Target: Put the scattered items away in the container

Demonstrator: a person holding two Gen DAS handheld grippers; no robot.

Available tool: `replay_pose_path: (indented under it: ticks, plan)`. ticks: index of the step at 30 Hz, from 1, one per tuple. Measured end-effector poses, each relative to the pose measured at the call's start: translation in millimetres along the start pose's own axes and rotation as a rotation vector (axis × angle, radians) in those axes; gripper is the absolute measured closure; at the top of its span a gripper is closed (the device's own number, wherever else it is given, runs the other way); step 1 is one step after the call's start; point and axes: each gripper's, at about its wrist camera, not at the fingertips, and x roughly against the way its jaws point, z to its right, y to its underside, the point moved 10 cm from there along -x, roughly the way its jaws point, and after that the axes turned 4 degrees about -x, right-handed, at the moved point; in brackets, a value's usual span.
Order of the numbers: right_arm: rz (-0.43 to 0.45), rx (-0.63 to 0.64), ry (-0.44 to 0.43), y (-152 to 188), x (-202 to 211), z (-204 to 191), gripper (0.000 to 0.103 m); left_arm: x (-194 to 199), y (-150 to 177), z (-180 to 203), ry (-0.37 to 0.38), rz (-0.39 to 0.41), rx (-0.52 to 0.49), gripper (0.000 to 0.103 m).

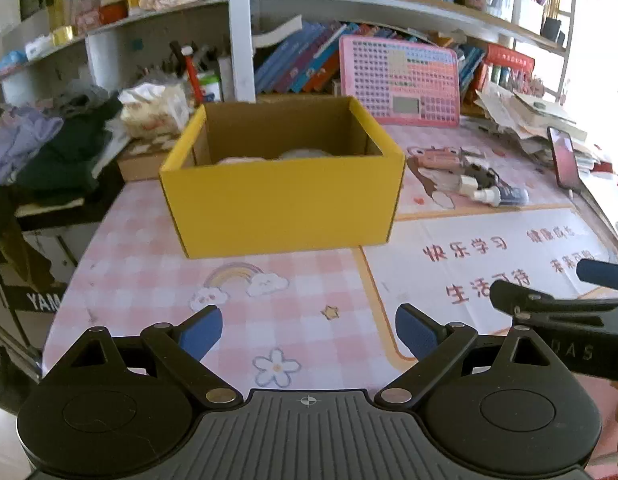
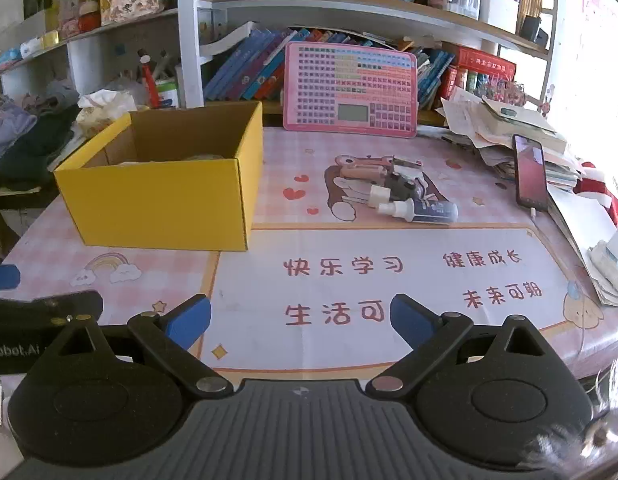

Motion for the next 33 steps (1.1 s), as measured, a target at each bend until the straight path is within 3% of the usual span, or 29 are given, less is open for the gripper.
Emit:
replay_pose_path:
  ticks: [21,33]
  plan:
    - [-0.043,-0.058,0.072,14.8,0.0,37.8,0.006,-12.6,2.5,24.0,0.040,-0.030,-0.021,0.007]
    - [-0.071,-0.085,0.112,11.2,-12.0,79.5,0.006,-36.6,-7.5,71.0,0.102,-0.079,-0.067,0.007]
